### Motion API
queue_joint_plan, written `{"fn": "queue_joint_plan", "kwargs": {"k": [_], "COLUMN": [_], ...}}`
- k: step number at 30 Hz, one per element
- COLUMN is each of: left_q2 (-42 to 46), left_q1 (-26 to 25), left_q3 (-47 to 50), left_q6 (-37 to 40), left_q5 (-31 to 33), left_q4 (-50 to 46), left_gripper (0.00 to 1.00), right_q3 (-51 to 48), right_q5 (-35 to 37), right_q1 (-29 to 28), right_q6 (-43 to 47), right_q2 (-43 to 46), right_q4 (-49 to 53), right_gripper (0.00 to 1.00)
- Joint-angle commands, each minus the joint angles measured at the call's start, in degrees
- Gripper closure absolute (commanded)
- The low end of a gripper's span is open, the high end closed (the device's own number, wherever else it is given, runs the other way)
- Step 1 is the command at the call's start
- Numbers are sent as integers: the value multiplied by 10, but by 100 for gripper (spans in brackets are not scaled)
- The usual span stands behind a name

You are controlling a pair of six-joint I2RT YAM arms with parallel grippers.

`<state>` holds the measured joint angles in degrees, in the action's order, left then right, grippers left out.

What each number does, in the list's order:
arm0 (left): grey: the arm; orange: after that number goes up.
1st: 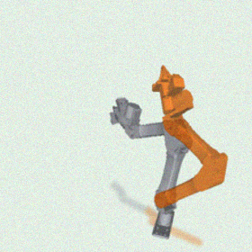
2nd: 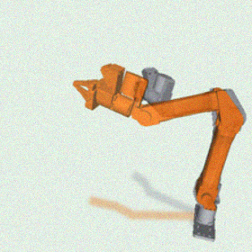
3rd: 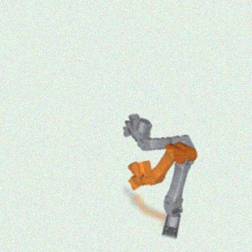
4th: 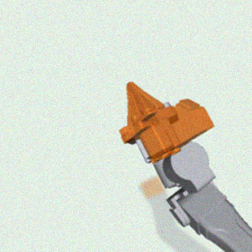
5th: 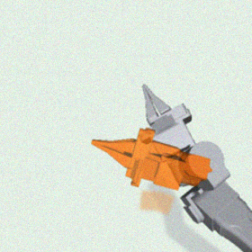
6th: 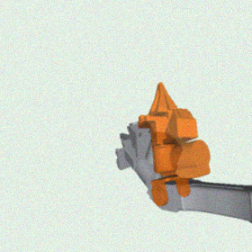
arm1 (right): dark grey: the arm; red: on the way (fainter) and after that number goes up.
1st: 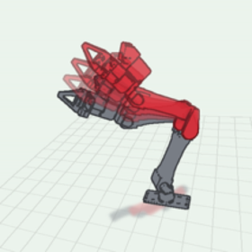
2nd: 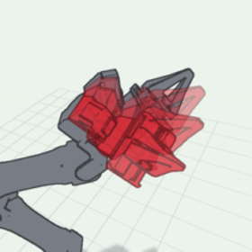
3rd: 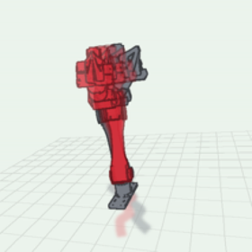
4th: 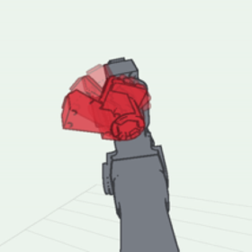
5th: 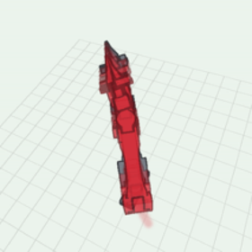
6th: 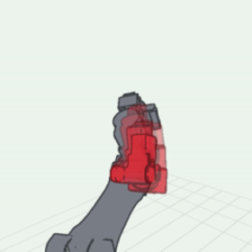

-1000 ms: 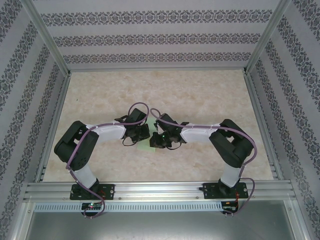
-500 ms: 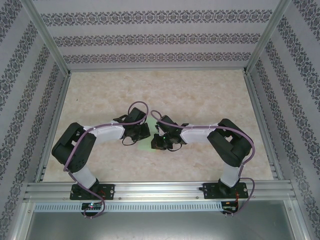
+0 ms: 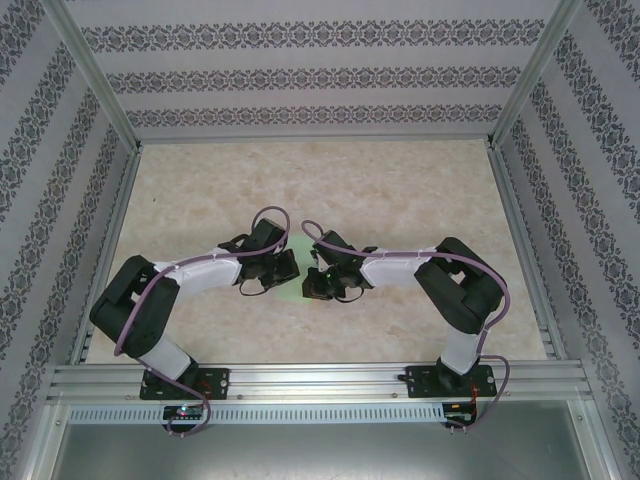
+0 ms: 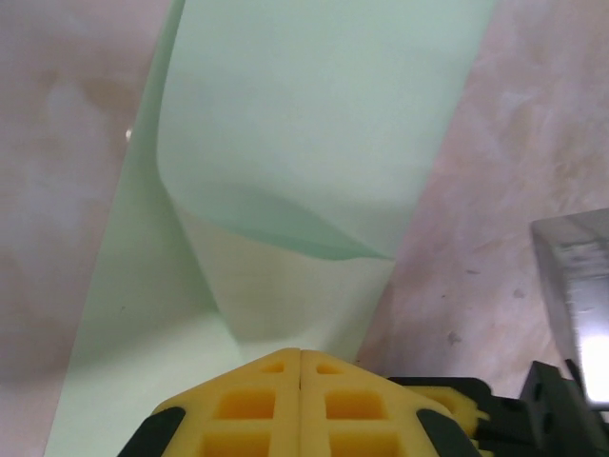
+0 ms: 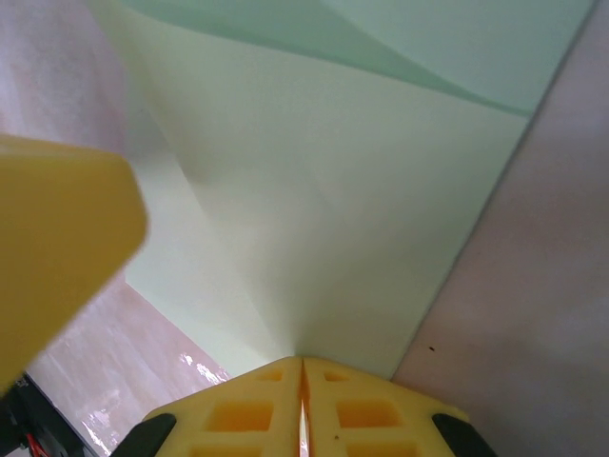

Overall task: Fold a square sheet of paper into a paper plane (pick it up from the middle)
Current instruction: Fold the triangle a second time at the center of the table.

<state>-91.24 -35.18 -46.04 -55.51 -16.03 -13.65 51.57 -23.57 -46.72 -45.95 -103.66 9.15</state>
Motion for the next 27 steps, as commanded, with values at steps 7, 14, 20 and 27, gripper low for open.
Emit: {"fn": "queue_joint_plan", "kwargs": {"k": [7,14,20,27], "left_q2": [-29,-48,-65,-59], "left_q1": [-21,-21,-19,-17], "left_q3": [-3,-18,-17,-9], "left_q6": [-16,2,8,1], "left_q5": [-29,13,52,71], "left_q4": [36,-6,-17,-12], "left_gripper": [100,100,100,100], "right_q3": [-17,-21,-22,-20], "right_q5": [21,23,22,27], "right_q1": [-2,-3,-3,-3], "right_q6": [-9,-9,-1,10], "right_q2": [-23,-24,-24,-25], "right_q4": [32,34,42,60], "right_gripper": [91,91,93,98]}}
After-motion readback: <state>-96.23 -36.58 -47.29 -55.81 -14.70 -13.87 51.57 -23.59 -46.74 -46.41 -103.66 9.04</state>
